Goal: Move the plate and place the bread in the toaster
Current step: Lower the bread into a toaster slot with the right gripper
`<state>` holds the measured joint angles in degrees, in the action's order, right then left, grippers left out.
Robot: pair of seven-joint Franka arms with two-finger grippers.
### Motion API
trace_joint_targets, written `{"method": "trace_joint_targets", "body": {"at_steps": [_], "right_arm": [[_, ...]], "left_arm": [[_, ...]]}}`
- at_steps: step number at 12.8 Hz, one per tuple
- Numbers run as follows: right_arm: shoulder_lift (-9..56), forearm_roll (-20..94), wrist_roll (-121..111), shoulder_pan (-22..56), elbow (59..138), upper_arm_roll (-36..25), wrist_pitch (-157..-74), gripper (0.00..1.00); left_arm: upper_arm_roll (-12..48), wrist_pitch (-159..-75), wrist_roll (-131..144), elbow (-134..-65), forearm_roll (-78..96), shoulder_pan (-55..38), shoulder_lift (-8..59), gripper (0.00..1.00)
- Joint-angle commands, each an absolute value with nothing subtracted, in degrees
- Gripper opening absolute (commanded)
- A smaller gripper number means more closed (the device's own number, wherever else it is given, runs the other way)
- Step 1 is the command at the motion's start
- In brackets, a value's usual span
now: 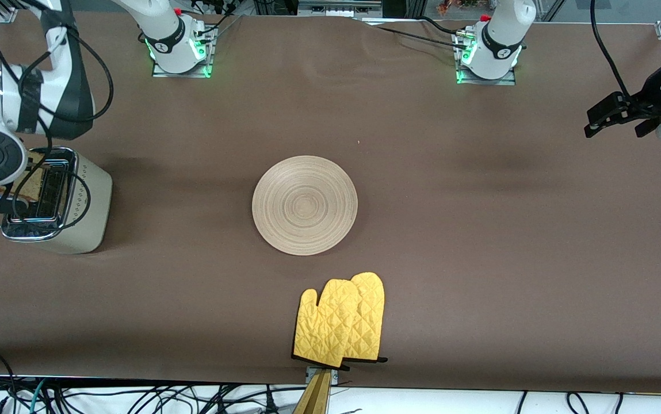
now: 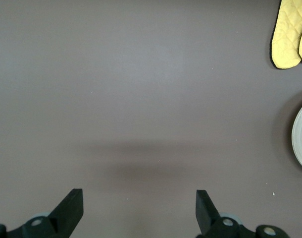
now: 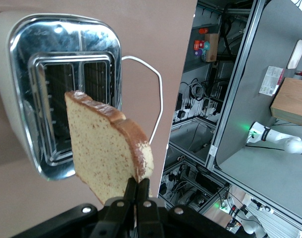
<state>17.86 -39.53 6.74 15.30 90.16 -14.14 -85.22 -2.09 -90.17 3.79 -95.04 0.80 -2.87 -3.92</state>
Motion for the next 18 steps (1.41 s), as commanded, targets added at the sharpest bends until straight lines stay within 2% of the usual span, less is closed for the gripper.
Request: {"method": "trace_joint_targets", "body": {"at_steps": [1, 11, 12, 13, 18], "right_arm": [[21.0, -40.61, 6.15, 14.77, 88.24, -14.06, -86.3, 0.0], [24.17, -39.9, 6.5, 14.24, 88.68, -14.06, -89.03, 0.0], [24.34, -39.82, 6.59, 14.33, 88.68, -14.06, -89.56, 0.18], [24.35, -39.73, 6.59, 14.33, 88.59, -13.98, -89.82, 0.99], [22.07, -35.53, 6.5, 15.12, 87.98, -13.45, -89.39, 1.0]], "left_arm": [[-2.02, -89.03, 4.48, -93.16, 0.44, -2.9, -3.08, 1.0], [-2.02, -89.03, 4.04, -93.08, 0.09, -3.25, -2.81, 1.0], [-2.02, -89.03, 4.04, -93.08, 0.0, -3.25, -2.81, 1.0], [-2.02, -89.03, 4.04, -92.99, -0.09, -3.25, -2.73, 1.0], [-1.93, -89.03, 4.04, -92.99, -0.09, -3.43, -2.72, 1.0]]}}
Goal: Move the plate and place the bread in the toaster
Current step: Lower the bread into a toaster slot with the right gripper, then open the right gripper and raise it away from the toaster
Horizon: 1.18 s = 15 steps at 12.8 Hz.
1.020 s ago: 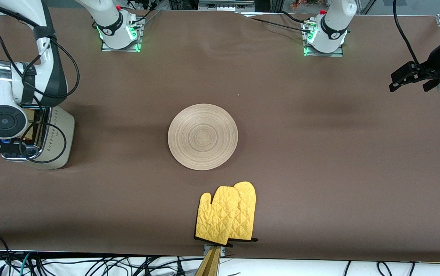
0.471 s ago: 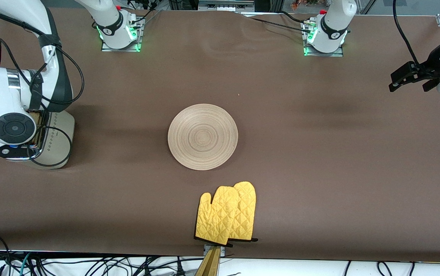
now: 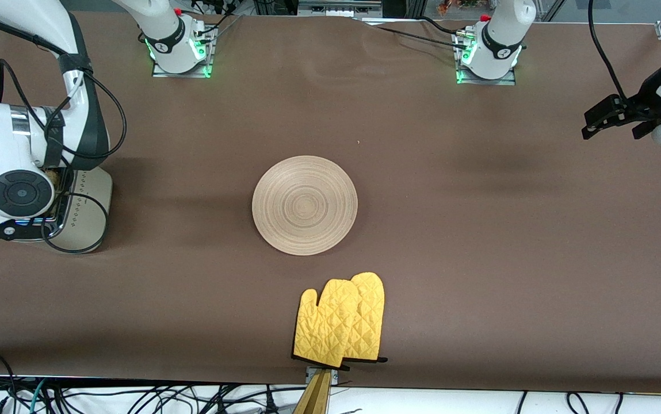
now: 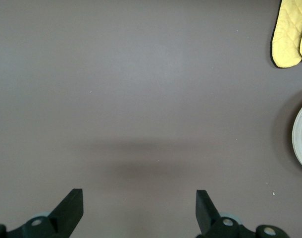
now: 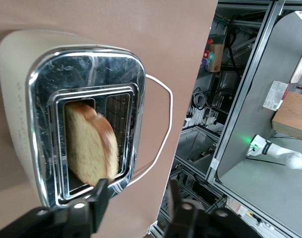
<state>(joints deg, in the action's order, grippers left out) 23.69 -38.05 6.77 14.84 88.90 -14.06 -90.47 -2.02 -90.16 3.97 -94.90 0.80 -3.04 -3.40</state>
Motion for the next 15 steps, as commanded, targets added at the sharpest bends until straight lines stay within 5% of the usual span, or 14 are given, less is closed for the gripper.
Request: {"method": "trace_joint_targets", "body": {"at_steps": [1, 7, 10, 15], "right_arm": [[20.84, -32.55, 6.42, 15.2, 87.98, -13.45, -89.21, 1.0], [11.96, -0.75, 1.78, 14.59, 87.8, -16.77, -88.95, 1.0], [7.23, 1.32, -1.66, 14.42, 88.06, -17.22, -88.42, 1.0], [4.14, -0.52, -6.15, 0.63, 88.76, -4.85, -90.44, 1.0]], "left_arm": [[-1.85, -89.03, 4.04, -92.99, -0.09, -3.43, -2.72, 1.0], [-0.71, -89.12, 3.96, -92.9, -0.17, -3.43, -2.72, 1.0], [-0.62, -89.12, 3.96, -92.9, -0.26, -3.25, -2.72, 1.0], [-0.62, -89.12, 3.96, -92.9, -0.26, -3.16, -2.72, 1.0]]}}
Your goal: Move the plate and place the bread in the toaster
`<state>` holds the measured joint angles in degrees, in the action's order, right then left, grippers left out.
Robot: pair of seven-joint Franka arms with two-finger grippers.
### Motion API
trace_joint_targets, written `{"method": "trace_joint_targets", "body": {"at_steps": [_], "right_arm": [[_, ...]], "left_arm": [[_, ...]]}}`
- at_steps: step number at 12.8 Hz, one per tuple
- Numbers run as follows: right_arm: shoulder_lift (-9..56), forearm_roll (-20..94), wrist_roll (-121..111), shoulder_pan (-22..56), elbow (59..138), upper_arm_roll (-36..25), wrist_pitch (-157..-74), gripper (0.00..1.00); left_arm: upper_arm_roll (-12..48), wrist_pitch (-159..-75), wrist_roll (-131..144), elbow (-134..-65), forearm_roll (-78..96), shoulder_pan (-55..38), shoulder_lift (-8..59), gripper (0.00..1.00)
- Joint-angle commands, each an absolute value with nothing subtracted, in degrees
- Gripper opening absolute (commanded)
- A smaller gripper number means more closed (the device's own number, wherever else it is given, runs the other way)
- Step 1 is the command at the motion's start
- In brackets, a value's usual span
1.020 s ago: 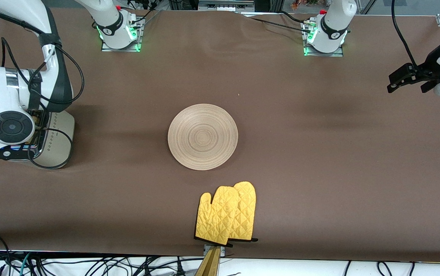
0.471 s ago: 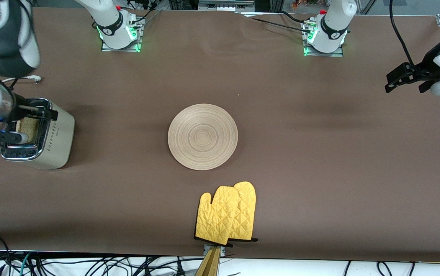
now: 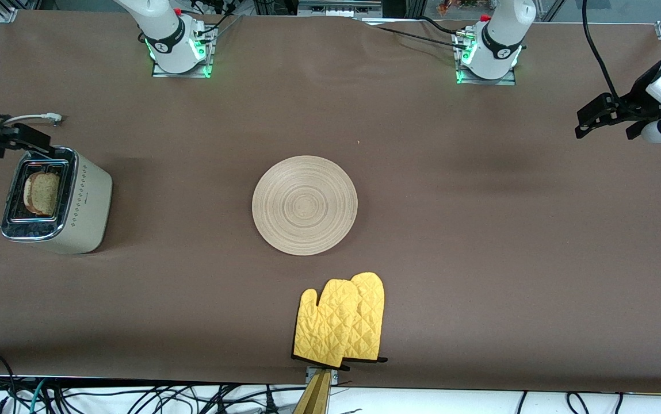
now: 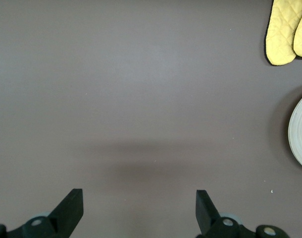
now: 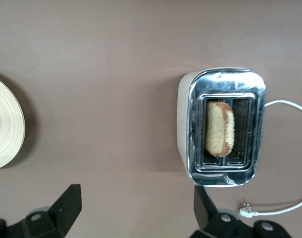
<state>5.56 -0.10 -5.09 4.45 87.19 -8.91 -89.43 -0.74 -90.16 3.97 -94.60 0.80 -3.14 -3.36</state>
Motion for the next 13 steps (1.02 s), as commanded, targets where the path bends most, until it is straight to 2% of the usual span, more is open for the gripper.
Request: {"method": "trace_joint_targets", "body": {"at_steps": [1, 4, 13], "right_arm": [[2.22, -0.35, -5.89, -0.43, 91.47, -4.57, -90.18, 1.0], [-0.96, 0.52, -6.33, -0.79, 96.85, -4.48, -90.96, 1.0], [-1.41, -0.09, -6.59, -0.79, 96.5, -4.48, -90.26, 1.0]], "left_arm": [[-0.62, -89.12, 3.96, -92.9, -0.26, -3.16, -2.64, 1.0], [-0.62, -89.03, 3.96, -92.9, -0.26, -3.25, -2.72, 1.0], [-0.09, -89.03, 3.96, -92.9, -0.26, -3.34, -2.72, 1.0]]}}
